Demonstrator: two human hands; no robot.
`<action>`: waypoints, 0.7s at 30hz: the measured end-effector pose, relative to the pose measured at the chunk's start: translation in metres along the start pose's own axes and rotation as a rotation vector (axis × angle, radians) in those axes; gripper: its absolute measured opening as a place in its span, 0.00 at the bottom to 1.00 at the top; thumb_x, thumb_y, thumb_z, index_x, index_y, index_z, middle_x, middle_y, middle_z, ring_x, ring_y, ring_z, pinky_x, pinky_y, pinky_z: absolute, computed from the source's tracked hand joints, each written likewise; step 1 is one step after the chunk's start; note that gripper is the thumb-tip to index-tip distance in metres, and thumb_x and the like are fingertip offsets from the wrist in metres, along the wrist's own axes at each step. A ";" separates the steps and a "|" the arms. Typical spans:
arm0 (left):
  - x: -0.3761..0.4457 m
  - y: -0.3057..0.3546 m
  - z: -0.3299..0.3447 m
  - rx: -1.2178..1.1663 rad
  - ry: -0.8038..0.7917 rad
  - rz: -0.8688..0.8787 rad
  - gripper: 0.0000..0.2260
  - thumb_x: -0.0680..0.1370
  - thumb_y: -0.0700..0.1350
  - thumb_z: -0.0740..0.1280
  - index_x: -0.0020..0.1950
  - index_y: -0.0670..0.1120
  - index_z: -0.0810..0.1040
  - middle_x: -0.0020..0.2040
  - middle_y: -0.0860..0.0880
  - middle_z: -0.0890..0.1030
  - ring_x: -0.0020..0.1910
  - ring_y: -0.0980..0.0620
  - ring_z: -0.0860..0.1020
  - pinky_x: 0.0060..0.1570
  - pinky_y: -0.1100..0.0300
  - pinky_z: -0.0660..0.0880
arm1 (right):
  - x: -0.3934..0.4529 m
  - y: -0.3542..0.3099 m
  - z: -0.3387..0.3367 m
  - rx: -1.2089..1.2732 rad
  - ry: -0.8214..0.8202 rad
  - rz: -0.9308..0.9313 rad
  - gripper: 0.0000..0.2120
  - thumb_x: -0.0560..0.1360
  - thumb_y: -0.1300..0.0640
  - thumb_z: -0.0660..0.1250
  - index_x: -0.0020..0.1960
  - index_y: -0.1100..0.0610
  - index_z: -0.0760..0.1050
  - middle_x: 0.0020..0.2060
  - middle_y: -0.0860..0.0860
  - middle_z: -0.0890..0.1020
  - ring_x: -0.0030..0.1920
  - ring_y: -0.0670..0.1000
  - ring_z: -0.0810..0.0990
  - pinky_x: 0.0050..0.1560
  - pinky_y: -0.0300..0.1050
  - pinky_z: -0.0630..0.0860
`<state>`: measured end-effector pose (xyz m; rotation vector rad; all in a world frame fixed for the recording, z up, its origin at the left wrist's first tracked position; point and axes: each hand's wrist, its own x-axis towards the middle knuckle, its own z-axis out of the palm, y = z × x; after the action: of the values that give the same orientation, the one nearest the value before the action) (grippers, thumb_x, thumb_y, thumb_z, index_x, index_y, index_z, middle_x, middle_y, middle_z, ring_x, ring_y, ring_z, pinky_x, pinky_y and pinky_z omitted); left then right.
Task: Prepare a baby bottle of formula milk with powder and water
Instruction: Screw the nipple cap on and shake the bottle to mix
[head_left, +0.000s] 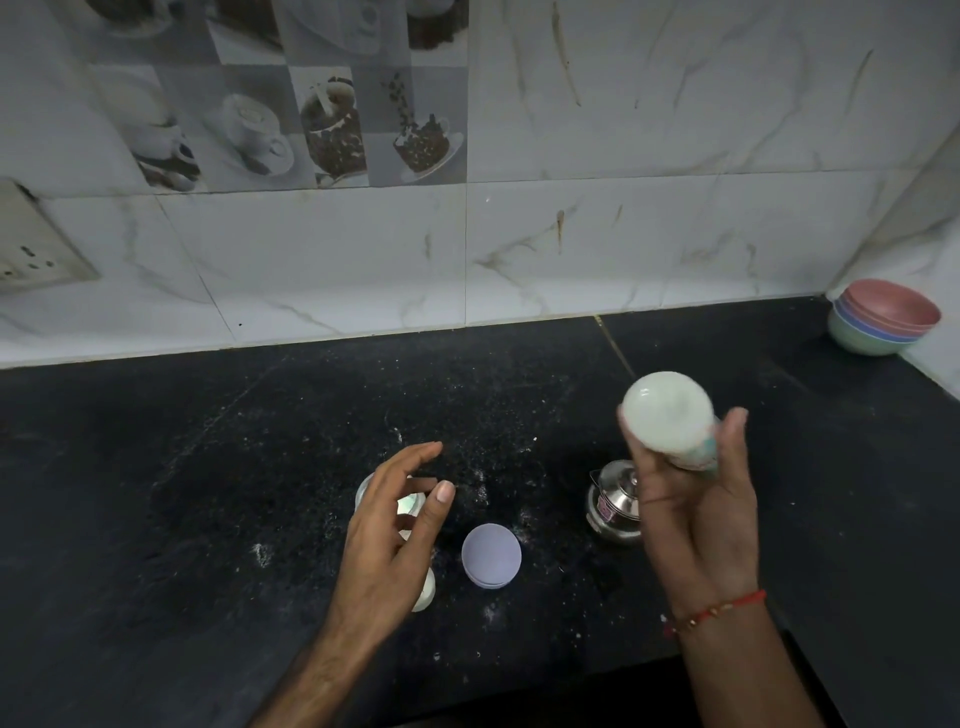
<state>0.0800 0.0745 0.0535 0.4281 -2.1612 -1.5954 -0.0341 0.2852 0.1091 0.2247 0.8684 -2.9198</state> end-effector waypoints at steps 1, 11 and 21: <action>-0.001 0.000 0.000 -0.006 0.000 -0.004 0.16 0.80 0.55 0.67 0.67 0.59 0.77 0.66 0.55 0.79 0.61 0.62 0.79 0.49 0.71 0.76 | 0.003 -0.001 -0.002 0.078 0.028 0.024 0.24 0.83 0.46 0.64 0.73 0.59 0.70 0.71 0.60 0.78 0.68 0.57 0.80 0.62 0.56 0.81; 0.001 0.004 0.006 0.008 -0.012 0.012 0.18 0.78 0.53 0.67 0.68 0.56 0.78 0.64 0.51 0.80 0.59 0.65 0.79 0.47 0.72 0.76 | -0.003 0.005 -0.016 -1.554 -0.853 -0.375 0.38 0.71 0.54 0.81 0.65 0.29 0.60 0.60 0.34 0.74 0.55 0.43 0.79 0.56 0.32 0.74; 0.001 0.000 0.004 -0.002 0.071 0.037 0.14 0.79 0.55 0.67 0.65 0.59 0.79 0.66 0.64 0.79 0.65 0.62 0.78 0.53 0.60 0.76 | 0.000 0.006 -0.013 -0.075 -0.003 0.008 0.26 0.82 0.45 0.66 0.74 0.58 0.67 0.72 0.62 0.75 0.69 0.60 0.75 0.55 0.53 0.84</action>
<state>0.0773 0.0773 0.0526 0.4352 -2.1026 -1.5392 -0.0318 0.2867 0.0953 0.2180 0.9729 -2.8729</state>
